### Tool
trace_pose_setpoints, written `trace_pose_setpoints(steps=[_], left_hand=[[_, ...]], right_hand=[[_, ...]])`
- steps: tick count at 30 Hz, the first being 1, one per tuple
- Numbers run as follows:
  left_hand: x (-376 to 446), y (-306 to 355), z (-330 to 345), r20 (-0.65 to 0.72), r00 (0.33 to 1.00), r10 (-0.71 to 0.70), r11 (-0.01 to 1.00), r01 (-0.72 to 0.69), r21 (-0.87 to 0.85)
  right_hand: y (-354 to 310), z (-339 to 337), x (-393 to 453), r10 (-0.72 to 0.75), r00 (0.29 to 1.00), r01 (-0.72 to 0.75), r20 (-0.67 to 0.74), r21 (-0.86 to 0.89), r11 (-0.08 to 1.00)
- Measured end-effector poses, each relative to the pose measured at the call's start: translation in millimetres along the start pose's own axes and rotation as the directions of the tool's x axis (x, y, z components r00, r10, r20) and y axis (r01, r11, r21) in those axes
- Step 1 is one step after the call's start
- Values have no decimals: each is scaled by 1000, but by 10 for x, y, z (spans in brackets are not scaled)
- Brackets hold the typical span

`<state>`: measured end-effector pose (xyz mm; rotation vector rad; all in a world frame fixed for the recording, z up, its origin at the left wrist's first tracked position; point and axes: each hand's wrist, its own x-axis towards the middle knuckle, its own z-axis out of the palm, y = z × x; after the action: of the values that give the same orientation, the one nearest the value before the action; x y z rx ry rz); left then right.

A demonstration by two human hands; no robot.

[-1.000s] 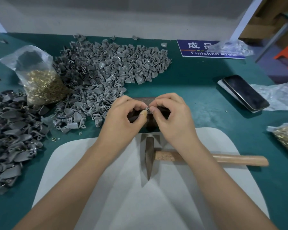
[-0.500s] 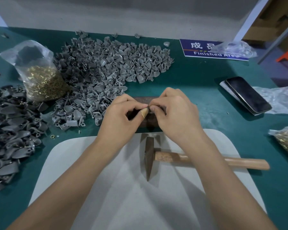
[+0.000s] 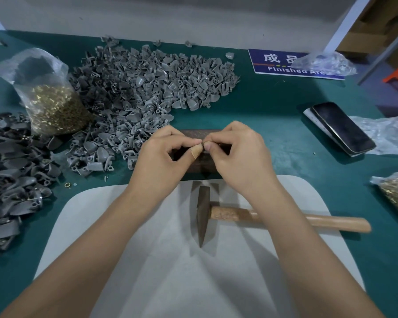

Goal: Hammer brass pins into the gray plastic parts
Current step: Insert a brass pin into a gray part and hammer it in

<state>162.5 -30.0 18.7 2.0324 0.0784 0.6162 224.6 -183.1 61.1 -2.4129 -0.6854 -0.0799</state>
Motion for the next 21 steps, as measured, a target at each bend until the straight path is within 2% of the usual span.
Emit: trace_pose_setpoints(steps=[2, 7, 11, 14, 21], left_hand=[[2, 5, -10, 11, 1000, -5, 1000, 5, 6], [2, 24, -30, 32, 999, 20, 998, -22, 53], [-5, 33, -15, 26, 1000, 12, 997, -14, 74], [-1, 35, -8, 25, 1000, 6, 997, -8, 77], [2, 31, -13, 36, 999, 1, 996, -4, 93]], right_hand=[[39, 18, 8, 7, 1000, -7, 0, 82, 997], [77, 41, 4, -13, 999, 17, -35, 108, 994], [101, 60, -25, -20, 996, 37, -82, 214, 976], [117, 80, -50, -17, 993, 43, -113, 230, 972], [135, 49, -12, -13, 998, 27, -60, 232, 972]])
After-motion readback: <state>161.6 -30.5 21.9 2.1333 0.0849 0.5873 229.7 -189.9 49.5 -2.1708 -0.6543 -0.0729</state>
